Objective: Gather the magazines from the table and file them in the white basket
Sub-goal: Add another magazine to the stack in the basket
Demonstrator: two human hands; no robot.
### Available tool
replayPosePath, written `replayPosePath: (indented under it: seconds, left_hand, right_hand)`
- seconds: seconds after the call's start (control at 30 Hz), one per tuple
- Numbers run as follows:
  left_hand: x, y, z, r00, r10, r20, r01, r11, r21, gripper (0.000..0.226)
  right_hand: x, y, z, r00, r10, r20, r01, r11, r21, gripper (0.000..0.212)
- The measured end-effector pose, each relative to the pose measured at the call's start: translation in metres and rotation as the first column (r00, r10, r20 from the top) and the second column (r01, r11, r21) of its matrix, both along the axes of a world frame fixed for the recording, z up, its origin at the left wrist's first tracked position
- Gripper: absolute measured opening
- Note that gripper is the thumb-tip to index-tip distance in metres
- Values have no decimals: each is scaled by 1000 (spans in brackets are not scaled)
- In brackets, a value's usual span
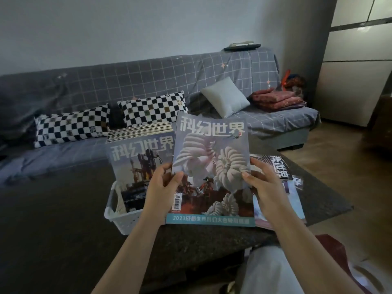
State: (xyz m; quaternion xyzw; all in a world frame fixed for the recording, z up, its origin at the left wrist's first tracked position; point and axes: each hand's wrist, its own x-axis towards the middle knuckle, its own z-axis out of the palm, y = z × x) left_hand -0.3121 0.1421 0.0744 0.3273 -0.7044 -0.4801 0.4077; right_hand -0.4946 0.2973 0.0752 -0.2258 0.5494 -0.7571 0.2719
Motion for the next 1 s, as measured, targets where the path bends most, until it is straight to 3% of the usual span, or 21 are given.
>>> replayPosePath:
  seconds: [0.1, 0.27, 0.43, 0.73, 1.0]
  left_hand:
    - [19, -14, 6, 996, 68, -49, -69, 998, -10, 33]
    - [46, -41, 16, 976, 135, -170, -135, 991, 12, 16]
    - [64, -63, 22, 946, 246, -212, -247, 969, 20, 18]
    - [85, -87, 11, 875, 480, -64, -483, 875, -28, 11]
    - [86, -94, -26, 862, 482, 161, -486, 874, -16, 9]
  right_hand:
    - [11, -27, 9, 994, 43, -99, -44, 999, -11, 43]
    - [26, -74, 19, 971, 58, -232, -56, 998, 14, 46]
    - [37, -116, 20, 947, 81, -311, -71, 997, 42, 45]
    - [55, -161, 11, 899, 63, -433, -48, 998, 46, 24]
    - [51, -161, -32, 839, 125, -530, 29, 962, 272, 17]
